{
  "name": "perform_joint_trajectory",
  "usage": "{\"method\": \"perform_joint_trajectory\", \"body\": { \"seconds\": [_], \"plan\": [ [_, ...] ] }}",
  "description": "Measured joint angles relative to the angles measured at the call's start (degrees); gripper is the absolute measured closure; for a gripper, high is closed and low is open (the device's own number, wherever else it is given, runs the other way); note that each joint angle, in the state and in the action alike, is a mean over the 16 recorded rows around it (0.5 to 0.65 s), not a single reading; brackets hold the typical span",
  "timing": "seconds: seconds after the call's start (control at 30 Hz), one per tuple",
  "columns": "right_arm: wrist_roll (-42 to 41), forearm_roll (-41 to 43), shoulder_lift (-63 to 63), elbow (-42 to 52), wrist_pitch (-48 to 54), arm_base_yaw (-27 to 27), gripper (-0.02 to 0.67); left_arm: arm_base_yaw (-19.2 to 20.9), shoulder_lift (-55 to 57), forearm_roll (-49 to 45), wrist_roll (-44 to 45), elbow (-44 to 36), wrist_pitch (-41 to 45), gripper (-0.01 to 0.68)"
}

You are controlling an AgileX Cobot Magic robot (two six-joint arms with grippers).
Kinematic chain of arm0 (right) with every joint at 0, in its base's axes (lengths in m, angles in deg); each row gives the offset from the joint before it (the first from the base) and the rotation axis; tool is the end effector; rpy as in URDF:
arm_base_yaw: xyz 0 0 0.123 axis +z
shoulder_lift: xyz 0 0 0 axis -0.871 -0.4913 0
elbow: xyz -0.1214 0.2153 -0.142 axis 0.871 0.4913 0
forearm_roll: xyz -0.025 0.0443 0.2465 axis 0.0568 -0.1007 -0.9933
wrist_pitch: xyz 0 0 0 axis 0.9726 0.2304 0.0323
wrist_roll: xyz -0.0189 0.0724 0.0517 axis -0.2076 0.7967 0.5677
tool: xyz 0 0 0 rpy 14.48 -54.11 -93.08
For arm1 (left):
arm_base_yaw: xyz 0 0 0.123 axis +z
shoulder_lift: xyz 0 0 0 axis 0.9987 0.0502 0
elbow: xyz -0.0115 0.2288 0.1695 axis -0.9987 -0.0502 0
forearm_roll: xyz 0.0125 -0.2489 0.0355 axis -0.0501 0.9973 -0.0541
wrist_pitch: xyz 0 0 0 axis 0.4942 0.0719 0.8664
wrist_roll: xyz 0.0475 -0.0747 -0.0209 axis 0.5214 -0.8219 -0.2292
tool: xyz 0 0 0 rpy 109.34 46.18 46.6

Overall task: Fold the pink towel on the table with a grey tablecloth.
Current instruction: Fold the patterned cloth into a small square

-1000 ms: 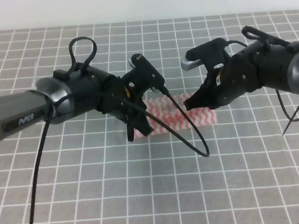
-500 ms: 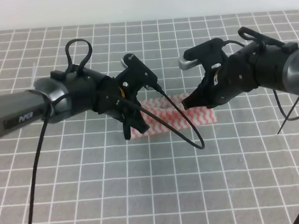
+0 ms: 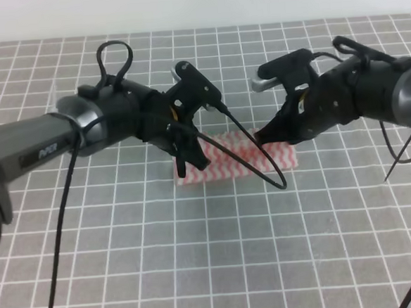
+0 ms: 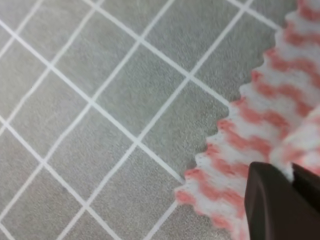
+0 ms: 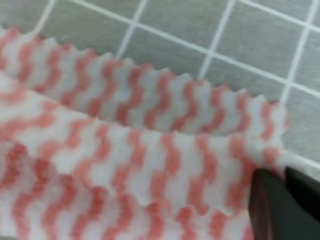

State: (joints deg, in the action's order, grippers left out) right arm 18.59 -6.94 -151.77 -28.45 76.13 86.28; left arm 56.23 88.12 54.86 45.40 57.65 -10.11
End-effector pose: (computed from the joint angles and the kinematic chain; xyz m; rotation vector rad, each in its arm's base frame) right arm 0.3979 0.1841 0.1992 -0.4777 2.4582 0.1108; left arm 0.3897 -0.2293 0.1913 1.2223 2.1297 0.0352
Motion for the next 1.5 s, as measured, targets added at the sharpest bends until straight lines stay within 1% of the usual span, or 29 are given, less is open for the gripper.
{"method": "perform_joint_trajectory", "body": {
  "seconds": [0.2, 0.5, 1.17, 1.37, 1.5],
  "plan": [
    [0.0, 0.0, 0.0, 0.0, -0.5, -0.8, 0.664, 0.0, 1.5, -0.2, 0.0, 1.7, 1.3, 0.675],
    [0.0, 0.0, 0.3, 0.1, -2.3, -1.2, 0.663, 0.1, 2.3, -0.3, -0.4, 2.0, 1.8, 0.675],
    [-0.2, 0.1, 0.2, 0.1, -4.7, -1.3, 0.662, 0.1, 2.4, -3.0, -5.0, 2.0, 1.2, 0.675],
    [-0.2, 0.1, -0.8, 0.1, -5.1, -1.3, 0.630, 0.1, 2.3, -3.1, -5.2, 2.0, 0.8, 0.675],
    [-0.2, 0.1, -1.4, 0.1, -5.6, -1.3, 0.572, 0.2, 2.3, -3.1, -5.2, 2.0, 0.5, 0.673]
  ]
}}
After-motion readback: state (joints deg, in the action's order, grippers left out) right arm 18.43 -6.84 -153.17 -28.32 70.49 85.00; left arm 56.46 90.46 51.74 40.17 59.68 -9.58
